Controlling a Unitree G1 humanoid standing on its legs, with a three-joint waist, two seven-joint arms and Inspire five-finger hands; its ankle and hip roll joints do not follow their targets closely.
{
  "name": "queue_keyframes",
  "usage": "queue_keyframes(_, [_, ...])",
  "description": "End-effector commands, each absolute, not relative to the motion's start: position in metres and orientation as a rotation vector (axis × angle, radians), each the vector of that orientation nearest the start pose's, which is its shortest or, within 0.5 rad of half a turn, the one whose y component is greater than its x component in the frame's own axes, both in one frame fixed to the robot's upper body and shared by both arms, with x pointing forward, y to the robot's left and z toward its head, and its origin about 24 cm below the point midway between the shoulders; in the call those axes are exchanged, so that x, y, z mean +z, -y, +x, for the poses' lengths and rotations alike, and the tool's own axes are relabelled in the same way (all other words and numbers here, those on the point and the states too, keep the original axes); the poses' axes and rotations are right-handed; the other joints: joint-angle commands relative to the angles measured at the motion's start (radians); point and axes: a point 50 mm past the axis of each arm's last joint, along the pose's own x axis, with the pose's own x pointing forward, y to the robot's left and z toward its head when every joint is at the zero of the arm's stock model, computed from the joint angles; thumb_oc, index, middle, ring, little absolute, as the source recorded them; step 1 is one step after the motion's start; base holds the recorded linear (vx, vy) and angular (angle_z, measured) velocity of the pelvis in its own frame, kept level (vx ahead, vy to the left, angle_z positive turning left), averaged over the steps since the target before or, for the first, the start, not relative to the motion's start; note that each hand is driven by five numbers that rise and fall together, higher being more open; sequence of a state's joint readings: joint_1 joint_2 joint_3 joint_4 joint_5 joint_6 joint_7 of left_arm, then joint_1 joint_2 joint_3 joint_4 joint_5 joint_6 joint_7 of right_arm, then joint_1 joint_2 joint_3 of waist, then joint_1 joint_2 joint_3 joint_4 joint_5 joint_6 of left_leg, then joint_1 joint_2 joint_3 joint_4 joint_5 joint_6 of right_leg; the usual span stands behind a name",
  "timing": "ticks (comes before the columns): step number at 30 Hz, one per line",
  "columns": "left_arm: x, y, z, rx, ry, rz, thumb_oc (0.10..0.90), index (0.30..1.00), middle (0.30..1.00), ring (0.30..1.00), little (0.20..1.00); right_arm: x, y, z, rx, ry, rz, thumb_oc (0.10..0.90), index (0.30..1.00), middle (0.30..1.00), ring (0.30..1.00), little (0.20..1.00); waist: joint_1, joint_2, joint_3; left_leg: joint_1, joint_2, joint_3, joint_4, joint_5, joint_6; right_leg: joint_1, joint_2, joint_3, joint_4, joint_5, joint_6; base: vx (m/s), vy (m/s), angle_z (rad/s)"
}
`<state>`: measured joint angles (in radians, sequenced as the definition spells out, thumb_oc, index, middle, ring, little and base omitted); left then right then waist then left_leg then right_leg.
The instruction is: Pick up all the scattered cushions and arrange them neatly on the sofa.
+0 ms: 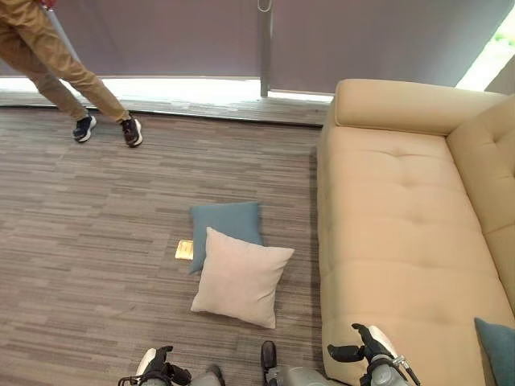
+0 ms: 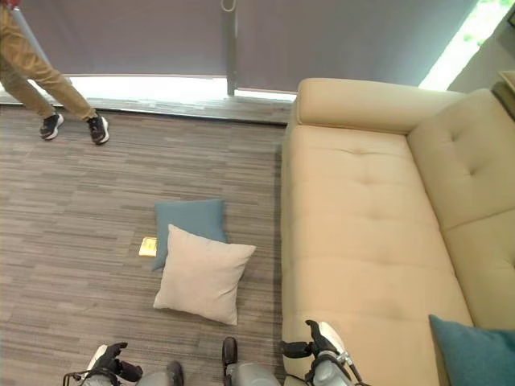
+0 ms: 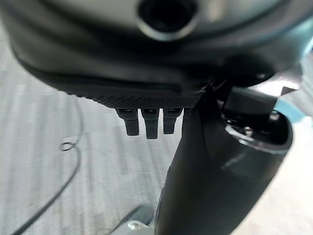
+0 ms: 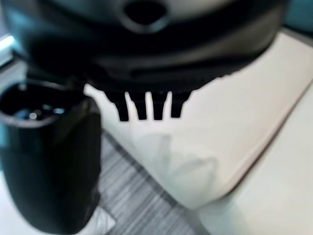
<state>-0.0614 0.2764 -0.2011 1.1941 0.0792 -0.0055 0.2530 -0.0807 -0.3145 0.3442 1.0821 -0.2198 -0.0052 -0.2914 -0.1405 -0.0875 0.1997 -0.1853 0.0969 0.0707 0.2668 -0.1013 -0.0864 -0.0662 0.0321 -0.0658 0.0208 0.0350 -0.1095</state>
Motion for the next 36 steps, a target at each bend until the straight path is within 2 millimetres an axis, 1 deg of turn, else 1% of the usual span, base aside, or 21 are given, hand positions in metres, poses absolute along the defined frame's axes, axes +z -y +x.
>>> queue_keyframes(1, [-0.145,-0.258,0.113,0.165,-1.073,0.628,0.800,0.900,0.900,0.900,0.900,-0.123,0.256,0.160,-0.027,-0.847,-0.887,0.800,0.900,0.900,0.900,0.900,0.022,-0.024,-0.006,-0.007,-0.014,-0.072,-0.083,0.044,0.024,-0.043,-0.065,0.034,0.080,-0.109,0.159,0.13,0.203,-0.60])
queue_keyframes(3, [-0.146,-0.254,0.115,0.155,-1.068,0.614,0.800,0.900,0.900,0.900,0.900,-0.121,0.255,0.165,-0.011,-0.828,-0.902,0.800,0.900,0.900,0.900,0.900,0.027,-0.014,-0.010,-0.013,-0.028,-0.128,-0.110,0.052,0.019,-0.051,-0.066,0.061,0.088,-0.110,0.164,0.13,0.252,-0.96])
queue_keyframes(4, [-0.147,-0.251,0.114,0.137,-1.075,0.618,0.800,0.900,0.900,0.900,0.900,-0.122,0.251,0.166,0.007,-0.819,-0.897,0.800,0.900,0.900,0.900,0.900,0.022,-0.001,-0.017,0.011,-0.020,-0.108,-0.141,0.051,0.018,-0.055,-0.079,0.063,0.089,-0.112,0.176,0.15,0.427,-1.01])
queue_keyframes(7, [-0.145,-0.255,0.118,0.147,-1.061,0.636,0.800,0.900,0.900,0.900,0.900,-0.117,0.237,0.182,0.035,-0.756,-0.892,0.800,0.900,0.900,0.900,0.900,0.030,-0.004,-0.009,0.010,-0.058,-0.070,-0.125,0.032,0.047,-0.086,-0.111,0.104,0.110,-0.097,0.197,0.07,0.366,-0.57])
queue_keyframes(10, [-0.143,-0.259,0.121,0.163,-1.050,0.643,0.800,0.900,0.900,0.900,0.900,-0.114,0.231,0.189,0.044,-0.729,-0.887,0.800,0.900,0.900,0.900,0.900,0.037,-0.006,-0.002,0.006,-0.073,-0.047,-0.120,0.022,0.063,-0.103,-0.126,0.122,0.118,-0.088,0.209,0.01,0.215,-0.53])
queue_keyframes(11, [-0.140,-0.263,0.124,0.177,-1.035,0.651,0.800,0.900,0.900,0.900,0.900,-0.110,0.226,0.196,0.055,-0.695,-0.886,0.800,0.900,0.900,0.900,0.900,0.043,-0.005,0.005,0.005,-0.087,-0.027,-0.122,0.013,0.082,-0.117,-0.143,0.135,0.130,-0.082,0.220,0.00,0.225,-0.21])
queue_keyframes(15, [-0.136,-0.269,0.128,0.207,-1.011,0.648,0.800,0.900,0.900,0.900,0.900,-0.103,0.219,0.207,0.064,-0.640,-0.883,0.800,0.900,0.900,0.900,0.900,0.053,0.001,0.017,0.012,-0.111,-0.006,-0.129,0.003,0.103,-0.135,-0.167,0.138,0.154,-0.074,0.236,0.01,0.178,-0.27])
queue_keyframes(17, [-0.130,-0.277,0.134,0.276,-0.977,0.612,0.800,0.900,0.900,0.900,0.900,-0.093,0.207,0.223,0.081,-0.565,-0.874,0.800,0.900,0.900,0.900,0.900,0.076,0.009,0.051,0.005,-0.112,0.019,-0.124,0.000,0.116,-0.189,-0.187,0.104,0.223,-0.069,0.239,-0.06,0.164,-0.23])
queue_keyframes(18, [-0.127,-0.279,0.138,0.289,-0.962,0.605,0.800,0.900,0.900,0.900,0.900,-0.090,0.204,0.227,0.084,-0.544,-0.869,0.800,0.900,0.900,0.900,0.900,0.080,0.011,0.063,0.000,-0.112,0.023,-0.123,0.002,0.116,-0.208,-0.184,0.087,0.244,-0.065,0.236,-0.10,0.058,-0.41])
queue_keyframes(19, [-0.123,-0.281,0.146,0.301,-0.928,0.604,0.800,0.900,0.900,0.900,0.900,-0.083,0.202,0.235,0.081,-0.500,-0.868,0.800,0.900,0.900,0.900,0.900,0.081,0.005,0.083,-0.015,-0.120,0.021,-0.116,0.007,0.116,-0.229,-0.160,0.086,0.255,-0.064,0.227,-0.10,0.011,-0.42])
queue_keyframes(20, [-0.118,-0.282,0.155,0.310,-0.896,0.597,0.800,0.900,0.900,0.900,0.900,-0.077,0.200,0.243,0.080,-0.468,-0.869,0.800,0.900,0.900,0.900,0.900,0.085,-0.002,0.097,-0.035,-0.131,0.013,-0.103,0.007,0.116,-0.236,-0.145,0.085,0.247,-0.068,0.223,-0.11,0.003,-0.17])
queue_keyframes(21, [-0.114,-0.286,0.159,0.337,-0.873,0.591,0.800,0.900,0.900,0.900,0.900,-0.072,0.200,0.247,0.071,-0.448,-0.859,0.800,0.900,0.900,0.900,0.900,0.102,-0.010,0.107,-0.065,-0.140,0.018,-0.082,0.003,0.110,-0.222,-0.161,0.044,0.213,-0.074,0.218,-0.09,-0.005,-0.02])
queue_keyframes(22, [-0.114,-0.285,0.161,0.341,-0.864,0.577,0.800,0.900,0.900,0.900,0.900,-0.070,0.198,0.250,0.070,-0.437,-0.854,0.800,0.900,0.900,0.900,0.900,0.107,-0.011,0.102,-0.082,-0.140,0.023,-0.086,0.007,0.108,-0.229,-0.170,0.024,0.195,-0.072,0.214,-0.07,-0.050,0.03])
queue_keyframes(23, [-0.109,-0.284,0.168,0.356,-0.830,0.566,0.800,0.900,0.900,0.900,0.900,-0.063,0.195,0.256,0.060,-0.394,-0.837,0.800,0.900,0.900,0.900,0.900,0.108,-0.008,0.114,-0.111,-0.140,0.018,-0.072,0.007,0.106,-0.260,-0.159,0.030,0.207,-0.073,0.206,-0.03,-0.060,-0.12])
queue_keyframes(24, [-0.109,-0.284,0.168,0.356,-0.830,0.566,0.800,0.900,0.900,0.900,0.900,-0.063,0.195,0.256,0.060,-0.394,-0.837,0.800,0.900,0.900,0.900,0.900,0.107,-0.008,0.113,-0.113,-0.140,0.018,-0.071,0.007,0.106,-0.261,-0.159,0.030,0.208,-0.073,0.206,-0.08,-0.127,0.11])
queue_keyframes(25, [-0.100,-0.285,0.182,0.408,-0.761,0.507,0.800,0.900,0.900,0.900,0.900,-0.054,0.191,0.267,0.061,-0.355,-0.836,0.800,0.900,0.900,0.900,0.900,0.120,0.001,0.135,-0.166,-0.139,0.002,-0.053,0.020,0.100,-0.324,-0.139,0.052,0.233,-0.066,0.202,-0.09,-0.082,0.35])
queue_keyframes(26, [-0.097,-0.285,0.186,0.425,-0.740,0.486,0.800,0.900,0.900,0.900,0.900,-0.051,0.187,0.271,0.057,-0.339,-0.829,0.800,0.900,0.900,0.900,0.900,0.126,0.006,0.137,-0.199,-0.140,0.007,-0.044,0.024,0.099,-0.353,-0.144,0.035,0.241,-0.063,0.199,-0.11,-0.135,0.48])
queue_keyframes(31, [-0.072,-0.279,0.222,0.417,-0.582,0.442,0.800,0.900,0.900,0.900,0.900,-0.023,0.176,0.303,0.032,-0.244,-0.817,0.800,0.900,0.900,0.900,0.900,0.136,0.012,0.185,-0.372,-0.123,0.004,0.055,0.034,0.099,-0.528,-0.132,0.033,0.334,-0.081,0.165,-0.06,-0.153,0.15])
queue_keyframes(32, [-0.067,-0.278,0.228,0.412,-0.554,0.429,0.800,0.900,0.900,0.900,0.900,-0.020,0.178,0.308,0.016,-0.251,-0.809,0.800,0.900,0.900,0.900,0.900,0.138,0.017,0.193,-0.394,-0.118,-0.004,0.075,0.009,0.090,-0.550,-0.129,0.032,0.358,-0.111,0.166,-0.04,-0.208,0.09])
queue_keyframes(34, [-0.056,-0.275,0.241,0.403,-0.500,0.400,0.800,0.900,0.900,0.900,0.900,-0.011,0.180,0.321,-0.016,-0.254,-0.803,0.800,0.900,0.900,0.900,0.900,0.138,0.026,0.209,-0.467,-0.110,-0.006,0.104,0.010,0.084,-0.625,-0.131,0.027,0.393,-0.122,0.159,-0.07,-0.186,0.25])
queue_keyframes(36, [-0.044,-0.273,0.253,0.402,-0.445,0.375,0.800,0.900,0.900,0.900,0.900,0.011,0.187,0.339,-0.072,-0.219,-0.796,0.800,0.900,0.900,0.900,0.900,0.136,0.033,0.233,-0.555,-0.099,-0.008,0.154,0.010,0.079,-0.710,-0.132,0.021,0.441,-0.130,0.153,-0.13,-0.166,0.21])
